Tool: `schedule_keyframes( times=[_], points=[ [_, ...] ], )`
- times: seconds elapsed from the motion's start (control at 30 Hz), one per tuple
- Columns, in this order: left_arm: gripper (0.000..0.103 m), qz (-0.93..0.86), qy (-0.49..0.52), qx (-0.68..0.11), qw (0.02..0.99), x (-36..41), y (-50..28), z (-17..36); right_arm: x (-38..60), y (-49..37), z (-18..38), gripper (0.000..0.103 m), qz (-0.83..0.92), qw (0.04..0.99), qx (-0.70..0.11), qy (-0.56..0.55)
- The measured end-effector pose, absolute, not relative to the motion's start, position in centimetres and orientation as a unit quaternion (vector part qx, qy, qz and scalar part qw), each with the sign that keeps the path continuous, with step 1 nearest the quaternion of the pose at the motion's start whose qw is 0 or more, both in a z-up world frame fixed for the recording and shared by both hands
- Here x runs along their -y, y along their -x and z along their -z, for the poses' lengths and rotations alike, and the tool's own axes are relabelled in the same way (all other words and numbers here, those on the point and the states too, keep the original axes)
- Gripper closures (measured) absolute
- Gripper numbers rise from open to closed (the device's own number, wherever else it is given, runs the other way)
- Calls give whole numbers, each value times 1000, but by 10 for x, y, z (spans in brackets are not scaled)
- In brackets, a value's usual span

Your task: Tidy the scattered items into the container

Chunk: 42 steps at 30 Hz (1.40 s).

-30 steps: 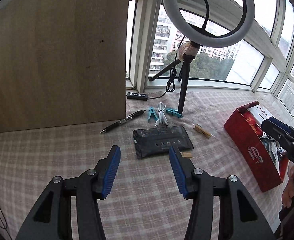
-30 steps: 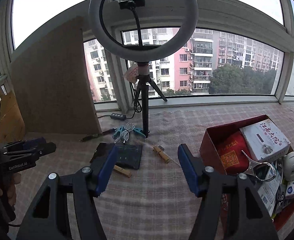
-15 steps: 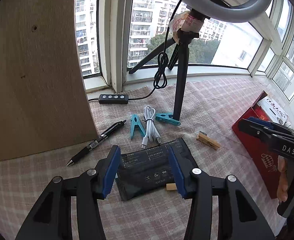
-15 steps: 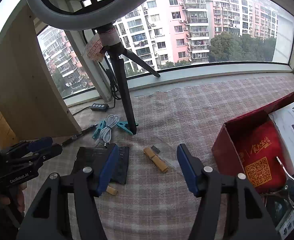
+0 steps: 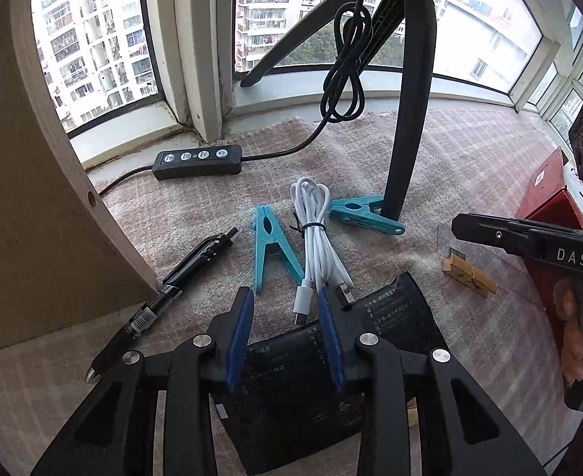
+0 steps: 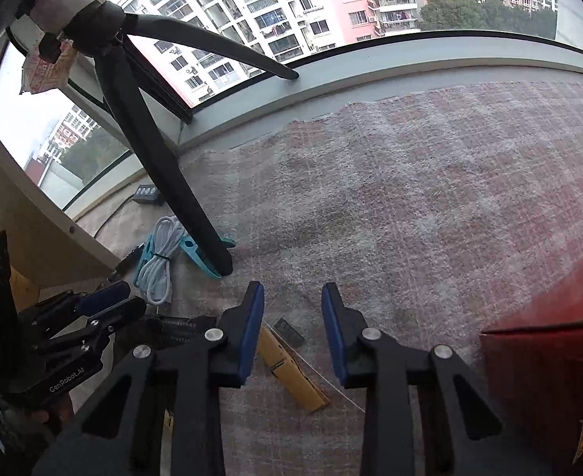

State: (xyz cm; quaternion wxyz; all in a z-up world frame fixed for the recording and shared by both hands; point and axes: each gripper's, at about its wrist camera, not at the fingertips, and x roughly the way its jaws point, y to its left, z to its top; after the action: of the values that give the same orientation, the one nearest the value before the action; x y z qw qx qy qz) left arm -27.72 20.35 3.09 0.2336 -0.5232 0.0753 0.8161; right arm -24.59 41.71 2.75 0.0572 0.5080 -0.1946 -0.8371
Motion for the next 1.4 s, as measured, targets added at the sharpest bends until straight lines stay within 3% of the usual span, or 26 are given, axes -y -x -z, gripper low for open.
schedule_keyframes(
  times=[0.63, 1.2, 1.4],
  points=[
    [72, -771, 564, -58, 289, -196, 242, -30, -318, 256, -18, 77, 807, 160, 93, -561],
    [71, -727, 595, -74, 334, -139, 109, -33, -241, 114, -17, 78, 732, 282, 20, -620],
    [71, -816, 518, -88, 241, -111, 139, -67, -260, 136, -59, 76, 820, 185, 22, -542]
  ],
)
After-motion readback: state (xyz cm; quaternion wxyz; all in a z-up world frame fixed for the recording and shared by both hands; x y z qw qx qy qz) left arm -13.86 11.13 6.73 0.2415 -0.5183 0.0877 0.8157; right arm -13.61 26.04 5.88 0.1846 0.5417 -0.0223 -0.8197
